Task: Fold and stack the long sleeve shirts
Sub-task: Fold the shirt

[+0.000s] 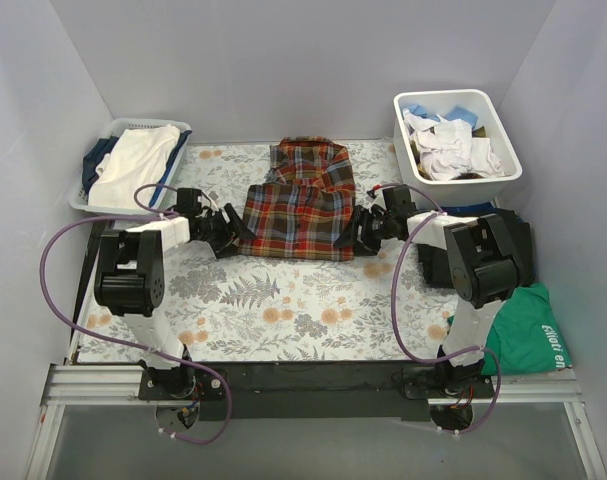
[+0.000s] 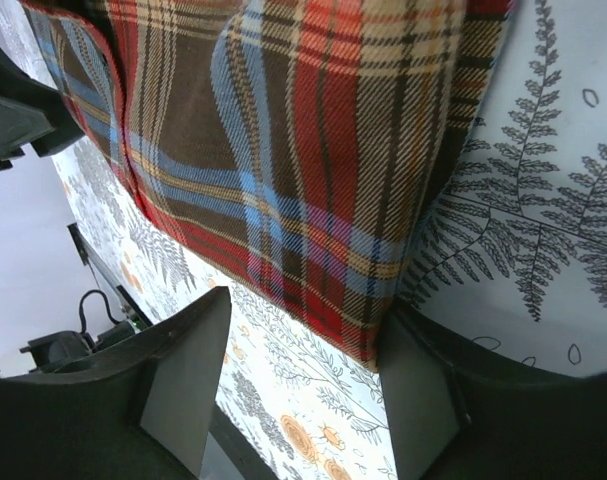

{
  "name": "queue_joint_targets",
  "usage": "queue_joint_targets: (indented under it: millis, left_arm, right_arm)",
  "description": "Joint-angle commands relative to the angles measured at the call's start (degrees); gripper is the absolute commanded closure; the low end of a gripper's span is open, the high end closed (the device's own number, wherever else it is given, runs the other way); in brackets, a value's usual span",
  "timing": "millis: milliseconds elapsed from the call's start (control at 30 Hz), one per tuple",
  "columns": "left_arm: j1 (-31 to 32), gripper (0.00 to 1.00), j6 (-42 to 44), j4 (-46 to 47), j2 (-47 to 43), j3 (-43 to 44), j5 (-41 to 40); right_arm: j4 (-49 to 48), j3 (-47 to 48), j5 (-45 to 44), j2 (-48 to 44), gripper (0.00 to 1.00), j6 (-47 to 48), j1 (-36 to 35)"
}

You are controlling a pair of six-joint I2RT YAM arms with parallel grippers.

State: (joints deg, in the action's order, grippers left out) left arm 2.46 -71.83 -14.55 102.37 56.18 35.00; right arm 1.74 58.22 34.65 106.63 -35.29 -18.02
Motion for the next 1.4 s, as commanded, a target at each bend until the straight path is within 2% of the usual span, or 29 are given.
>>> queue_joint_targets:
  millis: [0,33,100,133,200,233,267,300,333,400,600,867,1100,1233,1367]
  left_arm:
    - [0.09,0.41,0.2,0.66,0.2,-0.55,2.08]
    - [0.18,0.49,0.11,0.92,0.29,-0.55,2.43]
    - [0.18,0.55,-0.32,1.27,0.9,-0.29,3.48]
    - [0.18,0.65,-0.5,1.54,1.08,-0.11,3.75]
    - [0.18,0.74,-0.68,1.8,1.52,0.15,4.28]
    - [0.18,0.79,-0.68,1.8,1.61,0.5,4.46]
    - [0.18,0.93,-0.59,1.8,1.61,0.68,4.63]
    - [0.18,0.98,-0.5,1.63,1.35,0.77,4.63]
    - [0.18,1.0,-0.41,1.36,1.17,0.68,4.63]
    - [0.09,1.0,-0.15,0.75,0.12,0.51,4.28]
    - [0.18,1.0,1.34,-3.99,-6.55,-1.69,3.14]
    - [0.18,1.0,3.98,-15.77,-22.89,-6.7,1.65]
    - [0.62,1.0,7.32,-26.13,-28.09,-9.86,-0.72]
    - [0.62,1.0,6.89,-27.38,-30.12,-10.04,-2.04]
    - [0.53,1.0,4.08,-24.57,-31.17,-7.16,-2.66]
  right_arm:
    - [-3.4,-0.83,1.29,1.74,0.42,-1.36,-0.09]
    - [-3.76,-0.82,1.64,1.74,0.46,-1.71,-0.17]
    - [-3.85,-0.74,2.17,2.0,0.49,-1.8,-0.17]
    - [-3.76,-0.74,2.26,2.09,0.53,-1.63,-0.17]
    - [-3.85,-1.09,2.52,2.09,0.58,-1.45,-0.17]
    - [-3.76,-1.17,2.87,2.18,0.65,-1.28,-0.17]
    - [-3.76,-1.26,3.05,2.27,0.71,-1.27,-0.17]
    - [-3.59,-1.44,3.31,2.44,0.76,-1.19,-0.17]
    - [-3.58,-1.53,3.49,2.44,0.89,-1.19,-0.17]
    - [-2.71,-1.88,3.49,2.01,0.99,-0.75,-0.09]
    - [5.09,-1.7,4.45,-1.24,0.99,4.51,-0.08]
    - [16.79,-2.84,8.76,-6.86,0.99,13.4,-0.17]
    - [29.01,-4.07,9.99,-14.42,0.99,20.17,-0.08]
    - [31.66,-6.53,12.01,-18.91,0.99,21.05,-0.08]
    - [32.1,-7.15,13.94,-21.2,0.99,20.96,-0.08]
